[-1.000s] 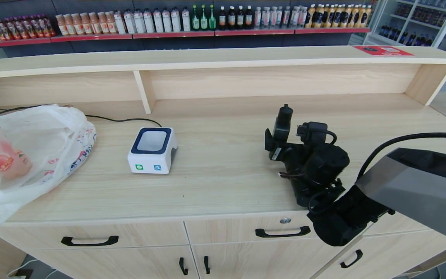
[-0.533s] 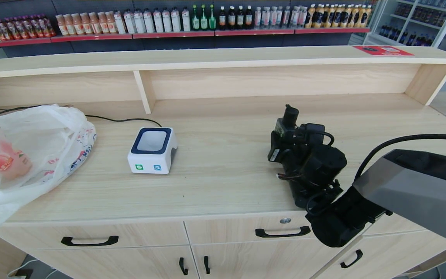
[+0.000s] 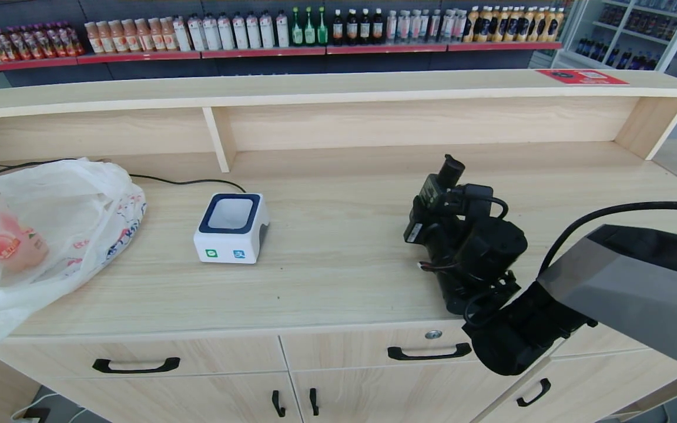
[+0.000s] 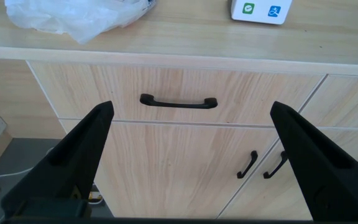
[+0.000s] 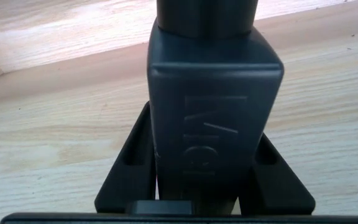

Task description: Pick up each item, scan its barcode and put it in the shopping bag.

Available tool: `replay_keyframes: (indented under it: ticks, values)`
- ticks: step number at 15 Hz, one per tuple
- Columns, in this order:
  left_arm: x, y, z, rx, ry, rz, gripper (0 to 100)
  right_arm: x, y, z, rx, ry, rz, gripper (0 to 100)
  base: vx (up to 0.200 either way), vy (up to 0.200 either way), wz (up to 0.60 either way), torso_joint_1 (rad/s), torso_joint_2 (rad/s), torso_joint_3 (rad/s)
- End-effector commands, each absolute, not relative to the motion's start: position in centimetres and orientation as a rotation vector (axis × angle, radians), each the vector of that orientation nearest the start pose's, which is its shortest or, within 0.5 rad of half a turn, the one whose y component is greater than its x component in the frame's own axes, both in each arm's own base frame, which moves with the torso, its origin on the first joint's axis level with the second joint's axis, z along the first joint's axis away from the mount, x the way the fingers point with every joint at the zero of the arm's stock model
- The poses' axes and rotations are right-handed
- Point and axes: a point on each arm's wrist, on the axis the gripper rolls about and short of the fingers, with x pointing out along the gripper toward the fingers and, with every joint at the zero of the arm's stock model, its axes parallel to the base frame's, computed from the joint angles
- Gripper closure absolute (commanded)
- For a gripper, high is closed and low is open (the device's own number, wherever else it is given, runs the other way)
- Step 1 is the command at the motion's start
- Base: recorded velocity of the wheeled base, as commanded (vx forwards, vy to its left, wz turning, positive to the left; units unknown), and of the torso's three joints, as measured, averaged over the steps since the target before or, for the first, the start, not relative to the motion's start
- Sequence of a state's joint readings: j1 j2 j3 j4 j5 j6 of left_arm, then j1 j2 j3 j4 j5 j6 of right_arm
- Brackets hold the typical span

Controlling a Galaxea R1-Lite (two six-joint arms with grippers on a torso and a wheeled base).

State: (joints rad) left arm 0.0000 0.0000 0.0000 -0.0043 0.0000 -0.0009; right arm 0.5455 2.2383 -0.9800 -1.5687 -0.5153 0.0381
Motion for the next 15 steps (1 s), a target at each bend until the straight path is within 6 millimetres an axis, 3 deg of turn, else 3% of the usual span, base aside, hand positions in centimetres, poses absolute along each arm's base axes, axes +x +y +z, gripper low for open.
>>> replay_keyframes:
  ticks: [1, 5, 7, 9, 12, 13, 15]
  values:
    - [-2.3, 0.0, 7.6, -0.003, -0.005, 0.002, 0, 34.9, 19.9, 13.4, 0.208, -0.289, 0.036, 100, 0.0, 0.0, 0.0, 0.0, 0.0, 0.0]
    - [-2.3, 0.0, 7.6, -0.002, -0.005, 0.0, 0, 33.8, 19.3, 14.9, 0.219, -0.308, 0.035, 100, 0.0, 0.0, 0.0, 0.0, 0.0, 0.0]
    - [-2.3, 0.0, 7.6, -0.002, -0.005, 0.0, 0, 32.4, 18.5, 16.4, 0.226, -0.322, 0.036, 100, 0.0, 0.0, 0.0, 0.0, 0.0, 0.0]
    - [-2.3, 0.0, 7.6, -0.005, -0.005, 0.002, 0, 30.6, 18.2, 18.0, 0.245, -0.344, 0.057, 100, 0.0, 0.0, 0.0, 0.0, 0.0, 0.0]
    - [-2.3, 0.0, 7.6, -0.003, -0.005, 0.002, 0, 28.7, 17.6, 18.3, 0.238, -0.326, 0.073, 100, 0.0, 0.0, 0.0, 0.0, 0.0, 0.0]
    - [-2.3, 0.0, 7.6, -0.003, -0.005, 0.002, 0, 26.7, 17.0, 19.5, 0.252, -0.341, 0.093, 100, 0.0, 0.0, 0.0, 0.0, 0.0, 0.0]
    - [-2.3, 0.0, 7.6, -0.005, -0.005, 0.003, 0, 24.6, 16.8, 20.2, 0.266, -0.341, 0.127, 100, 0.0, 0.0, 0.0, 0.0, 0.0, 0.0]
